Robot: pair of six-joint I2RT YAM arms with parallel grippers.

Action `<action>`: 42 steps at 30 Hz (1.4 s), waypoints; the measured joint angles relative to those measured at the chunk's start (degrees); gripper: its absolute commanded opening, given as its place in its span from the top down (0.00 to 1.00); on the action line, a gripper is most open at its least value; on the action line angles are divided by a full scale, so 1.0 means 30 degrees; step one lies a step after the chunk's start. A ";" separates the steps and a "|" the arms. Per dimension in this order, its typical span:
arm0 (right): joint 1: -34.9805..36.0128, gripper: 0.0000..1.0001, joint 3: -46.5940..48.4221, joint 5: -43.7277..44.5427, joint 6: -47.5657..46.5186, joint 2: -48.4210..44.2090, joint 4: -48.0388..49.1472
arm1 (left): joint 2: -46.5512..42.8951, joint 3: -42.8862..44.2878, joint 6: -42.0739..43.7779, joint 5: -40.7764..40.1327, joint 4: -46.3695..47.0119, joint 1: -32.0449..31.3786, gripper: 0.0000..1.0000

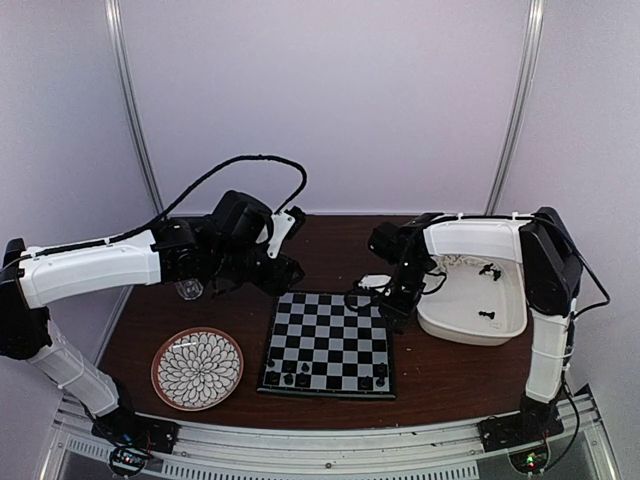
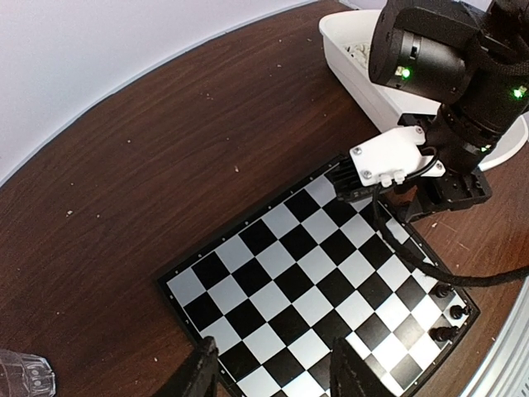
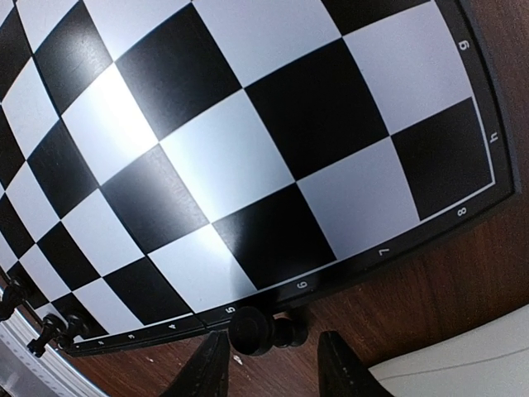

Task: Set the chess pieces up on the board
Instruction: Pick up the queen from the center of the board.

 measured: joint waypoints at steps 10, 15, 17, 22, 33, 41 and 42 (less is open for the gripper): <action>0.0000 0.61 -0.0168 0.0102 -0.0087 0.0029 -0.0029 | 0.0000 0.0000 0.0000 0.0007 0.0000 0.0000 0.54; 0.0000 0.62 -0.0160 0.0095 -0.0270 0.0226 -0.0109 | 0.0000 0.0000 0.0007 0.0000 0.0000 0.0000 0.53; 0.0000 0.63 -0.0160 0.0095 -0.0350 0.0277 -0.0153 | 0.0000 0.0000 0.0000 -0.0015 0.0000 0.0000 0.53; 0.0000 0.65 -0.0117 0.0102 -0.0408 0.0423 -0.0233 | 0.0000 0.0000 0.0000 -0.0022 0.0000 0.0000 0.53; 0.0000 0.86 0.0291 -0.0255 -0.0415 0.1027 -0.0510 | 0.0000 -0.0160 0.0000 -0.0015 0.0022 0.0000 0.53; -0.0138 0.90 0.0605 -0.1348 -0.0044 -0.0219 -0.0954 | -0.0131 -0.0474 0.0321 0.0357 0.0656 0.0000 0.53; -0.0211 0.90 0.0809 -0.1843 0.0109 -0.0721 -0.1049 | -0.0255 -0.0699 0.0444 0.0452 0.1042 0.0000 0.52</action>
